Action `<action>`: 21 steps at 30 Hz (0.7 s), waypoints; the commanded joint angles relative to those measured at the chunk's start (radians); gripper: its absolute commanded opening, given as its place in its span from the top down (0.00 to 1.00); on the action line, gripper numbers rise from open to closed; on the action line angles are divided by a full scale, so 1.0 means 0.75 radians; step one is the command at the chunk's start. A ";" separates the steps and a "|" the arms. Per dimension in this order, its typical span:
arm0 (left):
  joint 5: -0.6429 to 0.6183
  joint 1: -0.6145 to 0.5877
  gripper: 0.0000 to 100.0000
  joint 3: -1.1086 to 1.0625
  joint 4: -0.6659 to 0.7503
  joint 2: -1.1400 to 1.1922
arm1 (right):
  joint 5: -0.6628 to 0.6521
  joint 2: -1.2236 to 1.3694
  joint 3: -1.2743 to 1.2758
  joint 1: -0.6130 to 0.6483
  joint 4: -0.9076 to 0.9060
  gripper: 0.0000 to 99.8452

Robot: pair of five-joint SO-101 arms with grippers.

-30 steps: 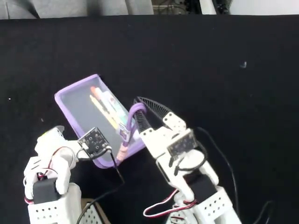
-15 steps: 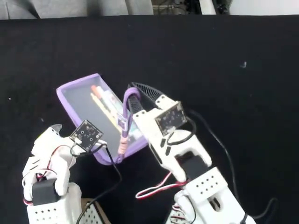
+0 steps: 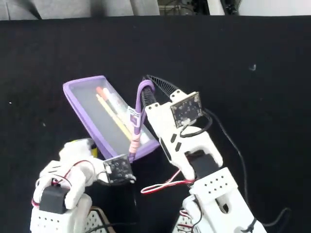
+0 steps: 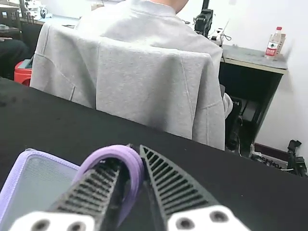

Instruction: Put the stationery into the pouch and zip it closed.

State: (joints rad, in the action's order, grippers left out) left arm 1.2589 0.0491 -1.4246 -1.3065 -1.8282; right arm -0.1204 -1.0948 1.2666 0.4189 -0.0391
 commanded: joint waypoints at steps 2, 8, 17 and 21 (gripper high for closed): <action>-0.084 0.073 0.89 0.079 0.117 0.002 | 0.010 0.009 -0.083 -0.029 0.033 0.99; -0.252 0.114 0.82 0.122 0.110 0.002 | 0.004 0.009 -0.083 -0.031 0.031 0.99; -0.250 0.324 0.82 0.144 -0.002 0.002 | 0.004 0.011 -0.085 -0.031 0.031 0.99; -0.250 0.343 0.82 0.195 -0.104 0.002 | 0.004 0.011 -0.083 -0.031 0.029 0.99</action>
State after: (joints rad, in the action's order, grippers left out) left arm 1.0825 0.2808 -1.3571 -1.3295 -1.8282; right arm -0.1189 -1.0948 1.2651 0.4097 -0.0391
